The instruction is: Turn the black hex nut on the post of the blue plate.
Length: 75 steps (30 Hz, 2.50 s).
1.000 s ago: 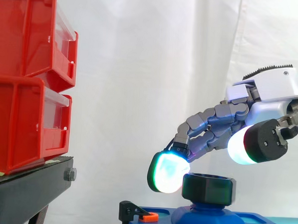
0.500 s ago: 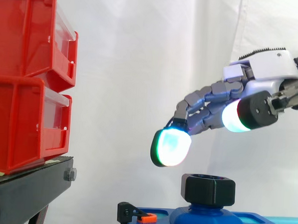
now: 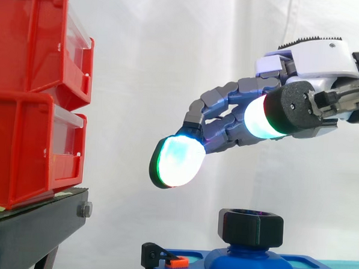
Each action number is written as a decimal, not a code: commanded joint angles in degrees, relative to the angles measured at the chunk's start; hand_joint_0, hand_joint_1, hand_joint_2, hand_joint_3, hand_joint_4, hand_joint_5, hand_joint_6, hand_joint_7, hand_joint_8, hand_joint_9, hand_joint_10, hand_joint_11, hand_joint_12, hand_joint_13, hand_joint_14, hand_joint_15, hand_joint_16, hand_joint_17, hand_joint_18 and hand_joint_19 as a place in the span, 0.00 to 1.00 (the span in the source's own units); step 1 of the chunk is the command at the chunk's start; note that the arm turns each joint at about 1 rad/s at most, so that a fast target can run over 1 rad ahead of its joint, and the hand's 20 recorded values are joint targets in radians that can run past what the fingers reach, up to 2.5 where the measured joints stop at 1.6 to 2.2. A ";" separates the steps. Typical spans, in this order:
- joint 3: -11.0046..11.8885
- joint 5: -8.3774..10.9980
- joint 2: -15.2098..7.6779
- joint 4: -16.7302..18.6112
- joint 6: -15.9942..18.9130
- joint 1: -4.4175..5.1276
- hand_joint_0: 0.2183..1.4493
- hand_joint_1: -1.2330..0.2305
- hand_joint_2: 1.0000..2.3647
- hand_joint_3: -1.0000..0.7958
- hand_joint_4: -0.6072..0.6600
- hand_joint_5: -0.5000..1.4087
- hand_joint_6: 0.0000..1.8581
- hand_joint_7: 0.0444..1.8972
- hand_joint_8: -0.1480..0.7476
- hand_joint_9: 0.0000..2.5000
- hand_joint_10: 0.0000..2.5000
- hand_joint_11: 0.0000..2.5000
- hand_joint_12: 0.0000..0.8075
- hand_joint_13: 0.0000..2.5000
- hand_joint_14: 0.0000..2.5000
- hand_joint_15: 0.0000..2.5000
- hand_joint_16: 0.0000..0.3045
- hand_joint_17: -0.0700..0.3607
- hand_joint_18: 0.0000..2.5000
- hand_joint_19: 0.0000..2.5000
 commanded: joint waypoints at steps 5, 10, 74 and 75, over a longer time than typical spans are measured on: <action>0.00 3.31 0.00 -0.51 0.46 2.65 0.22 0.51 0.00 0.28 0.64 0.16 0.27 0.40 0.45 0.13 0.00 0.00 0.46 0.03 0.00 0.00 0.19 0.46 0.01 0.04; 0.00 4.02 0.00 -1.83 0.99 3.79 0.22 0.51 0.00 0.28 0.64 0.16 0.27 0.40 0.45 0.13 0.00 0.00 0.46 0.03 0.00 0.00 0.19 0.46 0.01 0.03; -2.72 -1.26 0.00 -4.20 -3.23 -2.54 0.21 0.53 0.00 0.28 0.65 0.16 0.27 0.41 0.45 0.13 0.00 0.00 0.47 0.03 0.00 0.00 0.19 0.47 0.00 0.03; -2.72 -1.26 0.00 -4.12 -3.32 -2.80 0.21 0.53 0.00 0.28 0.65 0.16 0.27 0.41 0.45 0.13 0.00 0.00 0.47 0.03 0.00 0.00 0.19 0.47 0.00 0.03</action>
